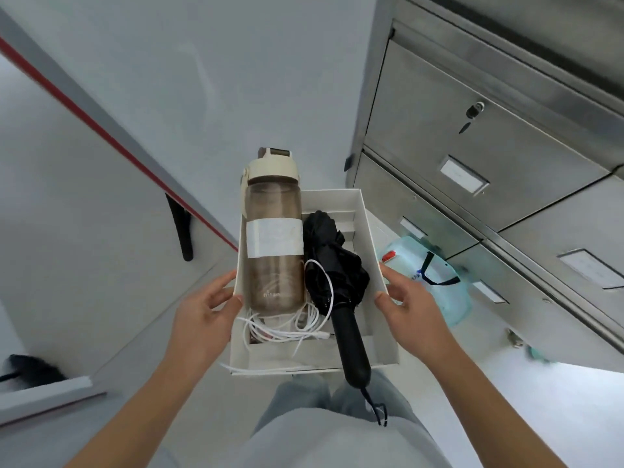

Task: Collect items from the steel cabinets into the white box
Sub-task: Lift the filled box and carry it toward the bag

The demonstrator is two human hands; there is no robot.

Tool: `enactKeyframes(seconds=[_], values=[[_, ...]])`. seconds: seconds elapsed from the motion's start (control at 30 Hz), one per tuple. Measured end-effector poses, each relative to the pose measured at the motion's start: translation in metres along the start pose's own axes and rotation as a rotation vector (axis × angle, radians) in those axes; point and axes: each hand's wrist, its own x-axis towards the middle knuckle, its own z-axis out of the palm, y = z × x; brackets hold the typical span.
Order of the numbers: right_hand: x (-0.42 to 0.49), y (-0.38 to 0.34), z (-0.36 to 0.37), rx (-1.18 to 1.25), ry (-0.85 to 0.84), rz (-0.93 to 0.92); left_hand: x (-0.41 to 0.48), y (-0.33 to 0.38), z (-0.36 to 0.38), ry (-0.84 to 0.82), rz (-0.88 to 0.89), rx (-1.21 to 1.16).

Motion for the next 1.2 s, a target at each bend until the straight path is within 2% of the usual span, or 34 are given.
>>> enactKeyframes(seconds=[0.17,0.4,0.7,0.97,1.2], values=[[0.031,-0.005,0.015,0.01,-0.02,0.043,0.043,0.005,0.006,-0.041,-0.04,0.029],[0.085,0.017,0.014,0.045,-0.039,0.095,0.088,0.014,0.051,-0.041,-0.049,0.047],[0.145,0.063,0.041,0.146,0.059,0.162,0.163,-0.004,0.102,-0.14,0.002,0.129],[0.204,0.136,0.132,0.249,0.138,0.375,0.275,-0.069,0.151,-0.301,0.05,0.266],[0.258,0.226,0.247,0.347,0.208,0.446,0.385,-0.173,0.211,-0.44,0.127,0.353]])
